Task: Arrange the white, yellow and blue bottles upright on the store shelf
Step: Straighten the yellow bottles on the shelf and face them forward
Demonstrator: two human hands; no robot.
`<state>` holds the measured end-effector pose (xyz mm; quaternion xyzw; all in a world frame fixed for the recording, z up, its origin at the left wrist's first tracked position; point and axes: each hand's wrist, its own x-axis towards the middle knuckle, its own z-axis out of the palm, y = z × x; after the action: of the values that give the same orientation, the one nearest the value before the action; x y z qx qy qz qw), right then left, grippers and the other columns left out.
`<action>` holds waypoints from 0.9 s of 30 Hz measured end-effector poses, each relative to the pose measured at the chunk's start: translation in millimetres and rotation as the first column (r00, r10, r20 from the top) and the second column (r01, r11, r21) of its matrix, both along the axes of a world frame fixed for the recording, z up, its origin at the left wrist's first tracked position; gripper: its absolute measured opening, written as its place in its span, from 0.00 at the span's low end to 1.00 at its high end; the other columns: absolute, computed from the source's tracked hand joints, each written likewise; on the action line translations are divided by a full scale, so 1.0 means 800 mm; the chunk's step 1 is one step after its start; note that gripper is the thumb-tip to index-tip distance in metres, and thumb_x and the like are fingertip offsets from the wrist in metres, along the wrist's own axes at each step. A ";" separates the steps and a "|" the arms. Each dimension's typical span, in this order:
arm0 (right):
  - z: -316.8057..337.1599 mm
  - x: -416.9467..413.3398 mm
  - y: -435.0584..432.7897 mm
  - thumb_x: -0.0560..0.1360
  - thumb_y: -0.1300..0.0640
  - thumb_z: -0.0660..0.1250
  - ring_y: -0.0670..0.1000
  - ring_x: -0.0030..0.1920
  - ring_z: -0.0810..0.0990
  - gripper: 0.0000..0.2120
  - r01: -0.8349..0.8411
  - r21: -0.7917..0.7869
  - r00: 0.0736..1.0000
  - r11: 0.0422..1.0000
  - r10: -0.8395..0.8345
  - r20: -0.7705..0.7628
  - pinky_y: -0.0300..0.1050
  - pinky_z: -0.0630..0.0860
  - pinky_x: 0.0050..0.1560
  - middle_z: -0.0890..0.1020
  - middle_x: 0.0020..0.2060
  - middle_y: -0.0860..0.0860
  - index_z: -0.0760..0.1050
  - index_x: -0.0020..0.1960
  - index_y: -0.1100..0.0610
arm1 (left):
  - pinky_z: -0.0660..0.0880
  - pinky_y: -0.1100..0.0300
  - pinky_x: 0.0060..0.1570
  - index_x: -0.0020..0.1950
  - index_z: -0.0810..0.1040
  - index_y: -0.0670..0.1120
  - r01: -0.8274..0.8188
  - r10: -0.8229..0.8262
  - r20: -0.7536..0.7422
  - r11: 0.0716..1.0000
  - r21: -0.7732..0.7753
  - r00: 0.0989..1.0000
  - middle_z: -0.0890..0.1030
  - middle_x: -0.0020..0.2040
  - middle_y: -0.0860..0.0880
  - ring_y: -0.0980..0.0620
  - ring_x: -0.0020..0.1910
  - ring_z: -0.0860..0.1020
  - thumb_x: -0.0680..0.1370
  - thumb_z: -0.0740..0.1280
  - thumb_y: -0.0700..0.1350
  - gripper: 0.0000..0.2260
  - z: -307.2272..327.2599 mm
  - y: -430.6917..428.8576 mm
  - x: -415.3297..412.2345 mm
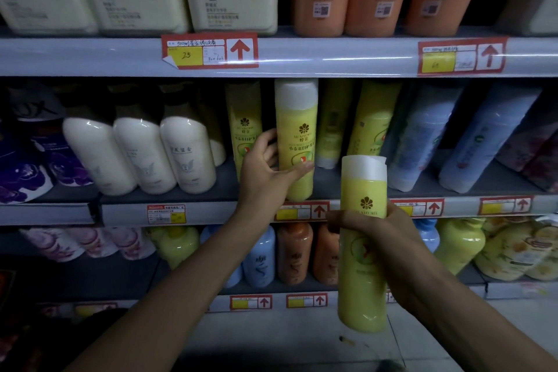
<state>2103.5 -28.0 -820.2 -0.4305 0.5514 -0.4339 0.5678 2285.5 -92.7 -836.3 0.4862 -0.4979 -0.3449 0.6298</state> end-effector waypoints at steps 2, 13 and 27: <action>0.002 -0.002 0.001 0.69 0.62 0.80 0.53 0.35 0.84 0.16 0.001 -0.003 1.000 1.000 -0.001 0.003 0.45 0.83 0.32 0.87 0.44 0.63 0.81 0.54 0.62 | 0.79 0.69 0.48 0.64 0.75 0.53 -0.034 0.034 0.030 0.999 -0.002 0.999 0.84 0.54 0.58 0.65 0.51 0.84 0.70 0.80 0.32 0.29 -0.007 -0.013 0.002; 0.014 -0.008 0.003 0.68 0.63 0.79 0.50 0.34 0.83 0.17 0.015 -0.048 0.999 0.999 -0.013 0.029 0.42 0.81 0.33 0.85 0.43 0.62 0.80 0.55 0.61 | 0.79 0.70 0.48 0.68 0.76 0.49 -0.080 0.073 0.137 0.996 0.050 0.988 0.82 0.52 0.61 0.70 0.49 0.82 0.72 0.81 0.38 0.28 -0.023 -0.034 -0.006; 0.025 -0.012 -0.002 0.68 0.62 0.79 0.51 0.32 0.82 0.15 0.084 -0.059 0.996 0.995 -0.086 -0.033 0.44 0.80 0.30 0.84 0.42 0.64 0.80 0.52 0.59 | 0.79 0.49 0.45 0.60 0.73 0.51 -0.500 0.294 0.650 0.853 0.153 0.701 0.80 0.56 0.52 0.47 0.52 0.81 0.70 0.78 0.64 0.27 -0.035 -0.003 -0.038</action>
<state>2094.2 -29.5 -799.8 -0.4303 0.5665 -0.4655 0.5265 2255.3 -94.9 -864.5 0.7619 -0.4913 -0.1005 0.4100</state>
